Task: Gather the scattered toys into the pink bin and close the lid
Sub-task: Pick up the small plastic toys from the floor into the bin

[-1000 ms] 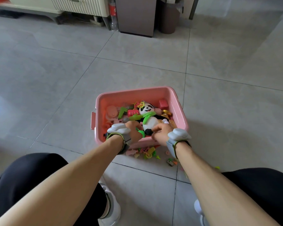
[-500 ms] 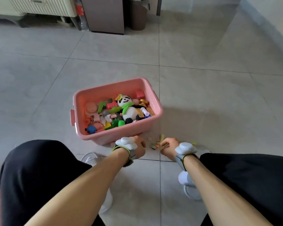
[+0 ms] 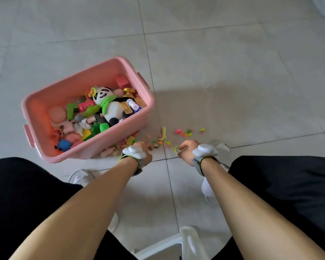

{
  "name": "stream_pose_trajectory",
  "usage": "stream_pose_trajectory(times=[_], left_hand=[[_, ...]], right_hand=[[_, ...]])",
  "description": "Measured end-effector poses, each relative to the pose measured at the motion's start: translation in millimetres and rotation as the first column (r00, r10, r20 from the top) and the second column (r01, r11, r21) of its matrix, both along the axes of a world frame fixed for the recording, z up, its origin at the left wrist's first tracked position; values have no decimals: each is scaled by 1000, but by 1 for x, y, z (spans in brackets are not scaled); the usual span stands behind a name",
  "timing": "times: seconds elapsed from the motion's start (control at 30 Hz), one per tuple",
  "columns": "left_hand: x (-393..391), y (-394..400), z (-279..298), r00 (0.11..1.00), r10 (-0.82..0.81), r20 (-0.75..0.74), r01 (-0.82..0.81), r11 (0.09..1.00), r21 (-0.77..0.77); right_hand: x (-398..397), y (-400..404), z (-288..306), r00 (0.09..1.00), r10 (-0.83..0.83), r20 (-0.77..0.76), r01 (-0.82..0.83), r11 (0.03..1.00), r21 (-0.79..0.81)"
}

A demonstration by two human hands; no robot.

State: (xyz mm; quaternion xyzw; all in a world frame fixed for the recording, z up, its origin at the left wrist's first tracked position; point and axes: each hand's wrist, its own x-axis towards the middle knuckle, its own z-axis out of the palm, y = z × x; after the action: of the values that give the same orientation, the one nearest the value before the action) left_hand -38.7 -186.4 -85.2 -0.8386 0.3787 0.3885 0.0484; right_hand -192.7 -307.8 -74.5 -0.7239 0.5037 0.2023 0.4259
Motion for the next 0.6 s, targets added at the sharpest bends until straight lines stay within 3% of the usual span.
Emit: stream_pose_trajectory(times=[0.2, 0.6], left_hand=[[-2, -16, -51, 996, 56, -65, -55, 998, 22], [13, -42, -141, 994, 105, -43, -111, 979, -173]], right_hand=[[13, -13, -42, 999, 24, -35, -22, 999, 49], [26, -28, -102, 994, -21, -111, 31, 996, 86]])
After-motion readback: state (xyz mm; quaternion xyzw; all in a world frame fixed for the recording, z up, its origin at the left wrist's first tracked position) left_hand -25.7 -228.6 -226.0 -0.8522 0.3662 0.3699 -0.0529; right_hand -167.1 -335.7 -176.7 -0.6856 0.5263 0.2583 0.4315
